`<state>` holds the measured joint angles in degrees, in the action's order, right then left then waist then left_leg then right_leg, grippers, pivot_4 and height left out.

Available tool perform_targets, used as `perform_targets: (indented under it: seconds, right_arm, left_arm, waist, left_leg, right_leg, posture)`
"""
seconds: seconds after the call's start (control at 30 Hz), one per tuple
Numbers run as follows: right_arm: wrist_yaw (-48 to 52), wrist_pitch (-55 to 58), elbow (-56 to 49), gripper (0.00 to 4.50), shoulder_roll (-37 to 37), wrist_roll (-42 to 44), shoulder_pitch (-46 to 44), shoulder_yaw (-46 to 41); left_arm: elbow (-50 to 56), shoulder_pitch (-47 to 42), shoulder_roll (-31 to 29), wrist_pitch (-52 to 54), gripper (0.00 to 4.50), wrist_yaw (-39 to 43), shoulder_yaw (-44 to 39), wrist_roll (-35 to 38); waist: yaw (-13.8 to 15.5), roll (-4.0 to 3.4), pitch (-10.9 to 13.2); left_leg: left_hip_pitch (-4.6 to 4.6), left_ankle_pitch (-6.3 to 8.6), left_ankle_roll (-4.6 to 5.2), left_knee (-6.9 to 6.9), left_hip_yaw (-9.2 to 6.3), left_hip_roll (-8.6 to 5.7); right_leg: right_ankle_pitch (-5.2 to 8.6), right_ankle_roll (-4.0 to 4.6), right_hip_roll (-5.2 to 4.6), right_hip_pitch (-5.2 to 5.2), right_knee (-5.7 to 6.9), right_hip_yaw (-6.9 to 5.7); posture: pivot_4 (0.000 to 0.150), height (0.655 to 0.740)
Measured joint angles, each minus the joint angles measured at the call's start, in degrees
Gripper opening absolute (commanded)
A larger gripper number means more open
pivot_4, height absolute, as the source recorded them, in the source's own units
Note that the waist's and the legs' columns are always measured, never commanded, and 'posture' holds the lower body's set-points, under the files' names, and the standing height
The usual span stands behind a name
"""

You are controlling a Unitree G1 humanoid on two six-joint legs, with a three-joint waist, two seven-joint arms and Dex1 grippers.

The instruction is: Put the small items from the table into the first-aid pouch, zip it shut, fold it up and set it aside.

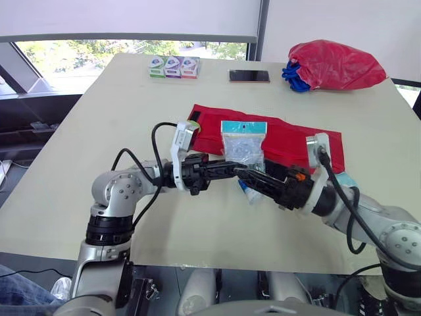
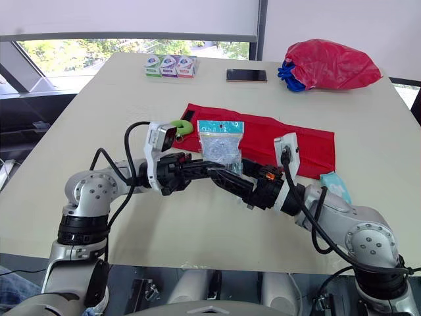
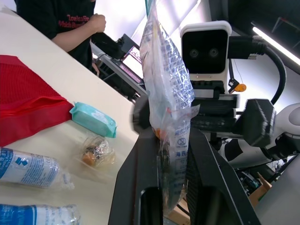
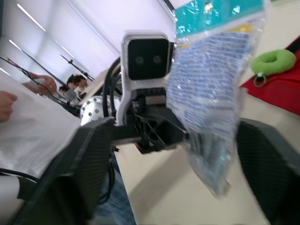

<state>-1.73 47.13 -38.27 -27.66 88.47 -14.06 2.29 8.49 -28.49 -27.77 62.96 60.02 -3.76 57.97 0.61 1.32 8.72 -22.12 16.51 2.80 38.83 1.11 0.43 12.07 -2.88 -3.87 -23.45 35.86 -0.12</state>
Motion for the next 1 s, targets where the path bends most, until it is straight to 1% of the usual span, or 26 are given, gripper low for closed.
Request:
perform_targets:
  seconds: [0.03,0.1,0.13,0.17,0.2,0.4,0.47,0.53,0.6,0.63,0.67,0.7,0.73,0.83,0.9,1.0]
  right_arm:
    - [-0.4,-0.2,0.4,1.91,0.1,0.0,0.0,0.0]
    - [-1.4,-0.9,0.8,0.92,0.8,0.2,0.0,0.0]
    - [-1.6,-1.4,0.9,0.55,1.0,0.7,0.0,-0.1]
    - [-1.7,-1.5,0.9,0.28,1.0,1.1,0.0,-0.1]
    - [-1.8,-1.5,0.9,0.15,1.0,1.4,0.0,-0.1]
    - [-2.3,-1.5,0.9,0.14,0.5,2.0,0.5,0.3]
    - [-2.4,-1.5,0.9,0.14,0.3,1.9,0.6,0.3]
    - [-2.6,-1.8,0.9,0.14,0.2,1.8,0.7,0.1]
    - [-2.6,-2.5,0.9,0.14,-0.1,1.8,1.4,-0.1]
    - [-2.5,-2.6,0.8,0.14,-0.4,1.8,2.0,-0.4]
    - [-2.5,-2.6,0.8,0.14,-0.7,1.8,2.4,-0.6]
    - [-2.4,-2.6,0.8,0.14,-1.2,1.8,2.8,-0.7]
    - [-2.3,-2.7,0.6,0.14,-2.4,1.9,4.5,-1.6]
    - [-1.7,-2.8,0.3,0.14,-5.4,2.1,8.4,-4.1]
    - [-1.3,-2.8,0.0,0.14,-6.3,2.1,9.7,-5.1]
    - [-0.1,-2.9,-2.0,0.14,-8.7,2.5,13.1,-6.6]
  left_arm:
    - [0.0,0.0,0.0,0.0,0.12,0.0,0.0,0.2]
    - [0.0,0.0,0.0,-0.1,0.12,0.2,0.0,0.4]
    - [0.0,0.0,-0.2,-0.3,0.12,0.4,0.0,0.5]
    - [0.0,0.0,-0.3,-0.3,0.12,0.7,0.1,0.5]
    - [0.0,0.0,-0.5,-0.4,0.12,1.0,0.2,0.5]
    - [-0.1,0.1,-2.1,-1.8,0.12,2.2,1.8,-0.1]
    - [-0.3,0.1,-2.0,-2.2,1.06,1.8,2.1,-0.6]
    - [-1.0,0.0,-2.0,-2.3,1.8,1.2,2.1,-1.2]
    - [-2.0,-0.3,-2.3,-2.5,2.79,0.8,2.1,-2.1]
    - [-2.8,-0.5,-3.0,-2.9,3.28,0.8,2.1,-3.0]
    - [-3.1,-0.5,-3.6,-3.3,3.63,0.8,2.0,-3.6]
    - [-3.3,-0.5,-4.2,-3.7,4.13,0.8,2.0,-4.0]
    - [-4.2,-0.6,-6.1,-5.7,4.47,1.5,1.9,-5.8]
    - [-7.8,-1.3,-9.3,-11.6,4.47,2.0,0.9,-11.0]
    - [-9.9,-2.1,-9.8,-15.1,4.47,1.9,0.5,-13.9]
    - [-16.8,-5.6,-9.7,-25.9,4.47,-0.7,1.3,-22.6]
  waist:
    - [0.0,0.0,0.0]
    - [0.0,-0.01,0.0]
    - [0.0,-0.01,0.0]
    - [0.0,-0.01,0.0]
    - [0.0,-0.01,0.0]
    - [0.0,-0.01,0.0]
    - [0.0,-0.01,0.0]
    - [0.0,-0.01,0.0]
    - [0.0,-0.01,0.0]
    - [0.0,-0.01,0.0]
    - [0.0,-0.01,0.0]
    - [0.0,-0.01,0.0]
    - [0.0,-0.01,0.0]
    - [0.1,-0.02,0.0]
    - [0.2,-0.01,0.0]
    - [0.4,0.01,0.0]
  left_leg:
    - [0.0,0.0,0.0,0.0,0.01,0.0]
    - [-0.02,0.0,0.0,0.0,0.02,0.0]
    - [-0.03,0.0,0.0,0.0,0.01,0.0]
    - [-0.03,0.0,0.0,0.0,0.01,0.0]
    - [-0.03,0.0,0.0,0.0,0.01,0.0]
    - [-0.06,0.0,0.0,0.0,0.02,0.01]
    - [-0.07,0.0,0.0,0.0,0.02,0.01]
    - [-0.08,0.0,0.0,0.0,0.02,0.01]
    - [-0.09,0.0,0.0,0.0,0.01,0.01]
    - [-0.1,0.0,0.0,0.0,0.02,0.01]
    - [-0.1,0.0,0.0,0.0,0.02,0.01]
    - [-0.11,0.0,0.01,0.0,0.02,0.01]
    - [-0.12,0.0,0.01,-0.01,0.02,0.01]
    - [-0.14,0.0,0.01,-0.01,0.03,0.02]
    - [-0.15,0.0,0.01,-0.01,0.03,0.02]
    - [-0.2,0.0,0.01,-0.01,-0.05,-0.01]
  right_leg:
    - [0.0,0.0,0.0,0.0,0.0,0.01]
    - [0.0,0.0,0.01,-0.02,0.0,0.02]
    - [0.0,0.0,0.01,-0.03,0.0,0.02]
    - [0.0,0.0,0.01,-0.03,0.0,0.02]
    - [0.0,0.0,0.01,-0.04,0.0,0.02]
    - [0.01,0.01,0.01,-0.07,0.0,0.03]
    - [0.0,0.0,0.01,-0.08,-0.01,0.03]
    - [0.0,0.0,0.01,-0.1,0.0,0.03]
    - [0.01,0.01,0.03,-0.1,0.0,0.03]
    - [0.01,0.0,0.03,-0.11,-0.01,0.03]
    - [0.0,0.0,0.03,-0.11,-0.01,0.03]
    - [0.01,0.01,0.03,-0.12,-0.01,0.03]
    - [0.01,0.01,0.03,-0.12,-0.02,0.04]
    - [0.01,0.01,0.03,-0.13,-0.05,0.03]
    - [0.01,0.01,0.02,-0.13,-0.05,0.03]
    - [0.01,0.01,0.02,-0.12,-0.07,0.02]
  posture:
    - [0.15,0.74]
    - [0.15,0.74]
    - [0.15,0.74]
    - [0.15,0.74]
    - [0.15,0.74]
    - [0.15,0.74]
    - [0.15,0.74]
    - [0.15,0.74]
    - [0.15,0.74]
    - [0.15,0.74]
    - [0.15,0.74]
    - [0.15,0.74]
    - [0.15,0.74]
    - [0.15,0.74]
    - [0.15,0.74]
    - [0.15,0.74]
